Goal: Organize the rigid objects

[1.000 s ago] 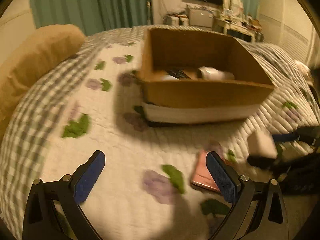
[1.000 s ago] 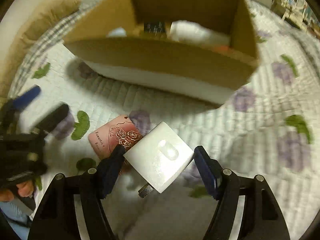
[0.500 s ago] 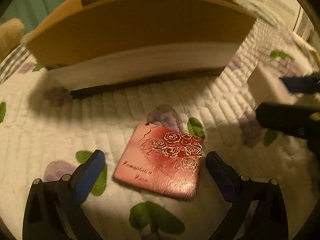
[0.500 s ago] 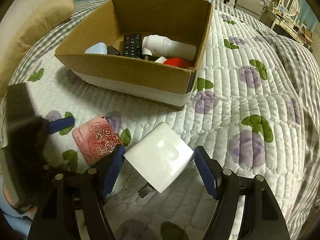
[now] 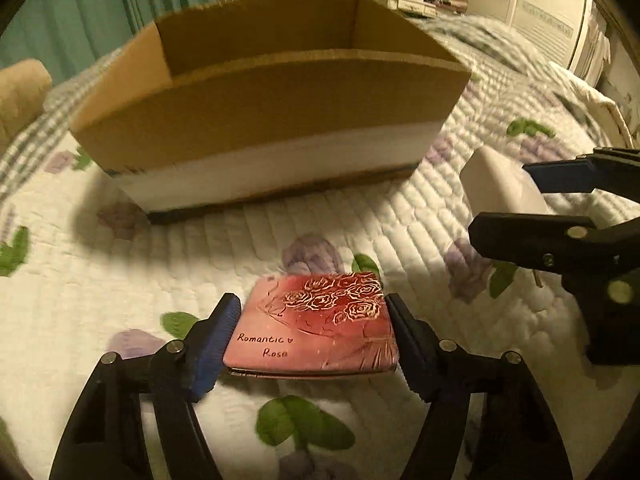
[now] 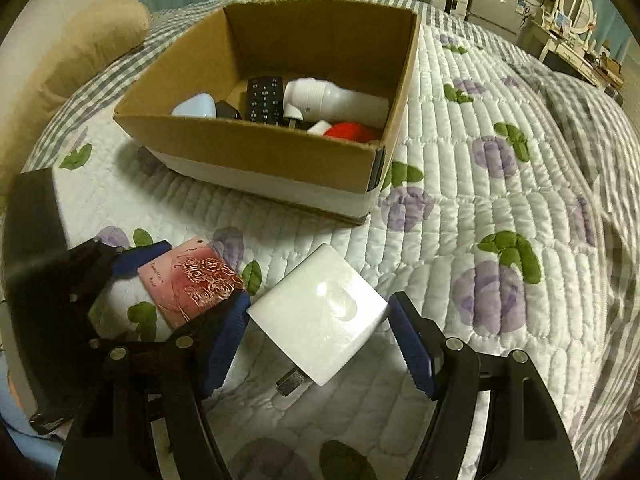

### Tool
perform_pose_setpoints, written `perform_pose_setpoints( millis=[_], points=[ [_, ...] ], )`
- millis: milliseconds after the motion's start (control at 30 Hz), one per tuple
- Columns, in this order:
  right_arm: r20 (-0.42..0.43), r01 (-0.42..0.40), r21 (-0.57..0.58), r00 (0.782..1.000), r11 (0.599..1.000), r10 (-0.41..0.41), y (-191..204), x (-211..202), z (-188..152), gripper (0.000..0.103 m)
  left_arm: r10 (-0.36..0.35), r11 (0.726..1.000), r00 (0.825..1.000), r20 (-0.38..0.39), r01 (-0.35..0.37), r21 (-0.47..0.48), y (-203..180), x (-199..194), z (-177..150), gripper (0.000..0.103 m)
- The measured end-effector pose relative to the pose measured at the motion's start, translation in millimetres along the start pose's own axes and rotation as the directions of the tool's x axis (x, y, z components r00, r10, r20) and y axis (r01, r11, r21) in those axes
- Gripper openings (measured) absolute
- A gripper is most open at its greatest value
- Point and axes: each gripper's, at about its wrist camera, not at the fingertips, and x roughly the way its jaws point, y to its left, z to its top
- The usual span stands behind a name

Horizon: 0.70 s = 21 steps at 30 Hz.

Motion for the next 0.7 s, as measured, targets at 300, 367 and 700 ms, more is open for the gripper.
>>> perform_pose_setpoints(
  millis=[300,367,700],
  points=[
    [0.069,-0.002,-0.013,0.998,1.0,0.003,4,-33,11,0.071,0.02,0.999,0.996,0.087,-0.017,-0.031,17,-48,16,0.058],
    [0.092,0.002,-0.015,0.996,1.0,0.0,4,-43,17,0.071,0.006,0.999,0.995,0.101,-0.001,-0.046,22,-51,28,0.019],
    [0.135,-0.001,-0.017,0.991,1.0,0.004,5,-58,30,0.071,-0.085,0.994,0.994,0.068,0.09,-0.065,37,-34,41,0.004]
  ],
)
